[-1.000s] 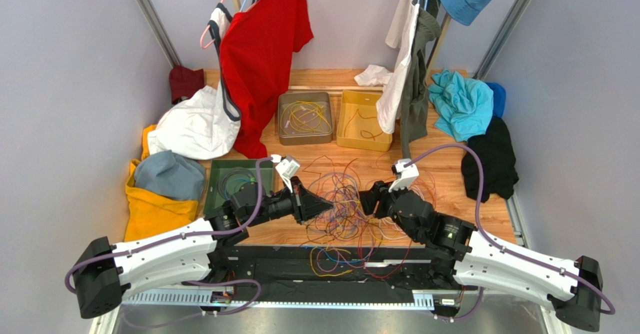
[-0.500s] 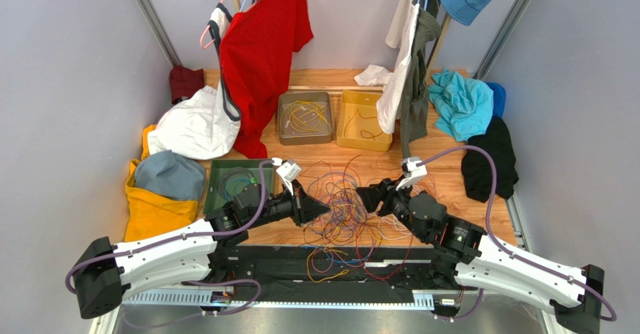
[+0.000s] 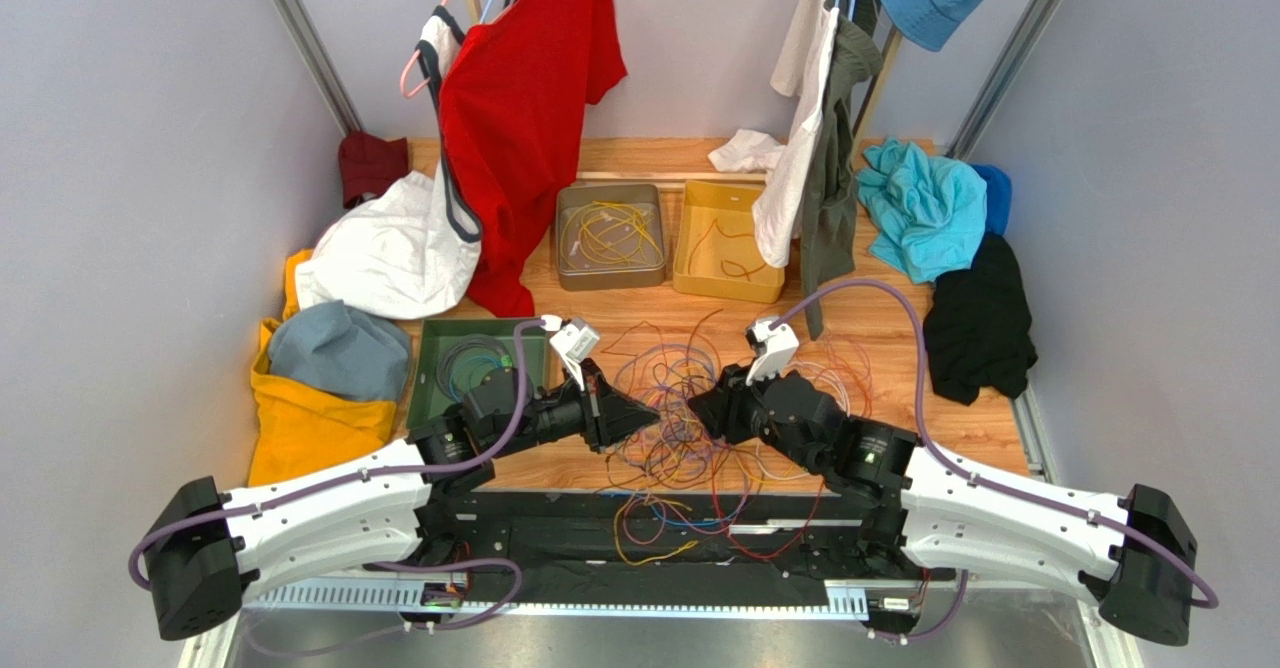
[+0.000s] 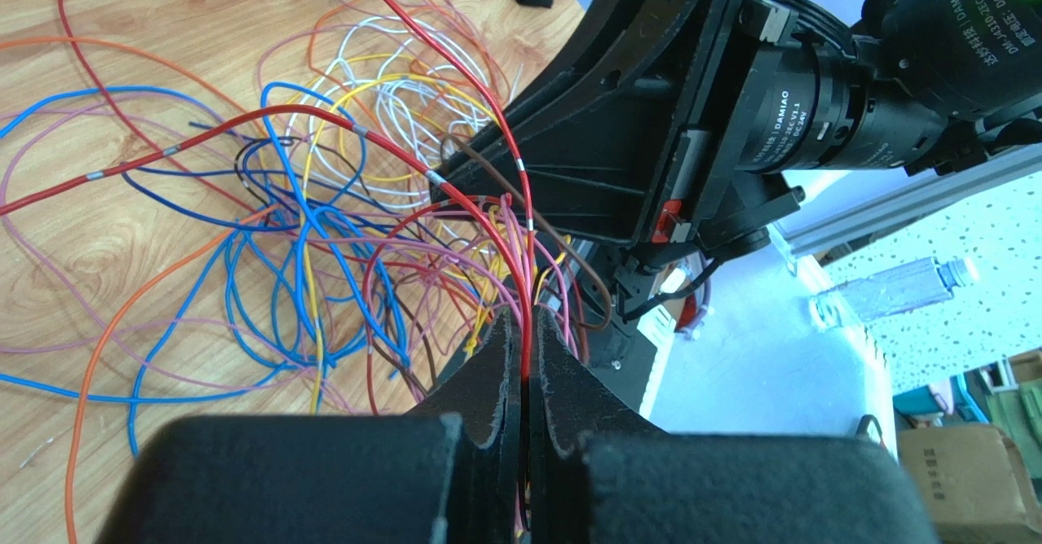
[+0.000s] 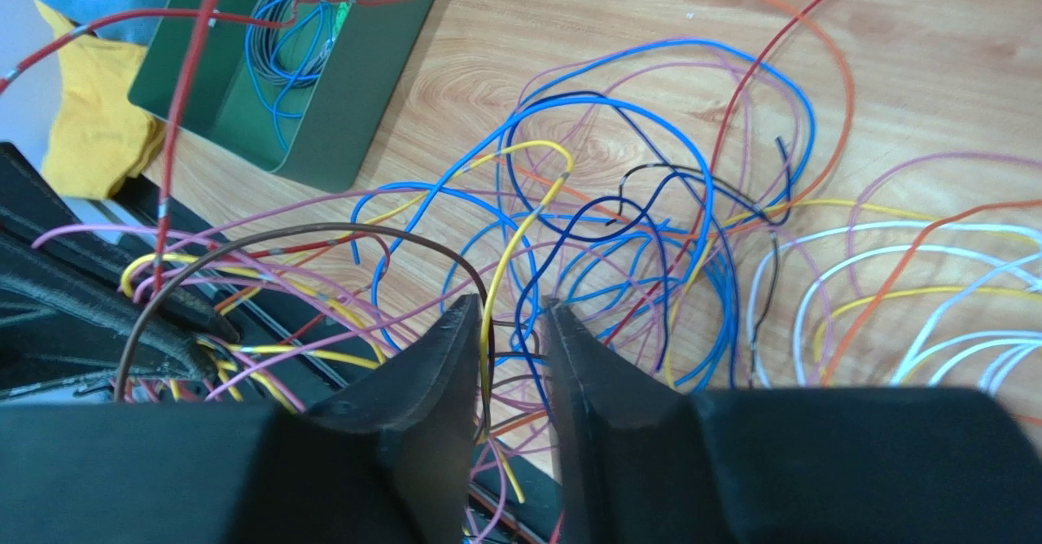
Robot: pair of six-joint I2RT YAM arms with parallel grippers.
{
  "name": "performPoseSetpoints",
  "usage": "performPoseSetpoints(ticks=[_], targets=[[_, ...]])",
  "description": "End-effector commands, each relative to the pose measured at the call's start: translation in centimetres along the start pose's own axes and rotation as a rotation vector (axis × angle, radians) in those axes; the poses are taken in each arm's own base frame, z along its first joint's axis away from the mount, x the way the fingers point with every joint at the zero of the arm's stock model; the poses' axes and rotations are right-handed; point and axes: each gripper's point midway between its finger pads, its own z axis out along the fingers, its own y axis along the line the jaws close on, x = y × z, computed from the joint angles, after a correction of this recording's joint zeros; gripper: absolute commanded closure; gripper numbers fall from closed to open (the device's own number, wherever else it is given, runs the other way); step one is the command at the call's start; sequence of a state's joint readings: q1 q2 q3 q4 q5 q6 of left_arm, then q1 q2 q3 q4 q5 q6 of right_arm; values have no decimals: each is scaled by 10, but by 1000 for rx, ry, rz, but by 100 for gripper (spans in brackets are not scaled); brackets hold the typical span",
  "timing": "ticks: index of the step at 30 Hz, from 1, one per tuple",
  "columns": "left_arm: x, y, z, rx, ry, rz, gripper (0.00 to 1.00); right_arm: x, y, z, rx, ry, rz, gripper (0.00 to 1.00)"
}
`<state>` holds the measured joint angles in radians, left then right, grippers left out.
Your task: Untangle the cables
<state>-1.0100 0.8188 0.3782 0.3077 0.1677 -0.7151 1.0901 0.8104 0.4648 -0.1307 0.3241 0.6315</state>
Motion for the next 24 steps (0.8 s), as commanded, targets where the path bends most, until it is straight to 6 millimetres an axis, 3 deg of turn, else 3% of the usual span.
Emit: performPoseSetpoints(ticks=[1,3,4,6,7,8,9,10,13,15,16,17,19,21,22,24], targets=[[-1,8,-3,-42,-4,18,100,-45,12,-13,0,-115,15,94],[-10,26,-4,-166,-25,12,100,-87,16,-35,22,-217,7,100],[4,42,-8,-251,40,2,100,-96,12,-45,47,-224,-48,100],[-7,60,-13,-381,19,2,90,-139,26,-73,25,-320,-53,100],[-3,73,-18,-445,51,-6,72,-146,24,-81,38,-324,-90,100],[-6,76,-20,-467,53,-15,62,-155,27,-88,35,-334,-101,100],[-16,77,-22,-491,33,-17,51,-178,39,-102,15,-371,-95,100],[-17,83,-28,-528,39,-21,29,-181,39,-106,20,-357,-114,100],[-36,88,-41,-606,3,-15,3,-205,55,-123,-7,-371,-144,100],[-54,89,-48,-662,-30,-7,3,-212,60,-127,-18,-370,-167,100],[-50,98,-56,-720,8,-4,3,-224,67,-138,-40,-392,-160,100],[-65,96,-60,-754,-20,8,3,-228,71,-142,-52,-397,-163,100],[-66,99,-70,-811,4,23,3,-237,80,-150,-82,-397,-173,100],[-77,95,-75,-813,-31,29,2,-234,85,-145,-93,-361,-188,100],[-89,84,-77,-769,-89,26,2,-228,83,-141,-83,-332,-196,100],[-93,69,-73,-665,-120,34,2,-212,78,-127,-60,-280,-206,100]])
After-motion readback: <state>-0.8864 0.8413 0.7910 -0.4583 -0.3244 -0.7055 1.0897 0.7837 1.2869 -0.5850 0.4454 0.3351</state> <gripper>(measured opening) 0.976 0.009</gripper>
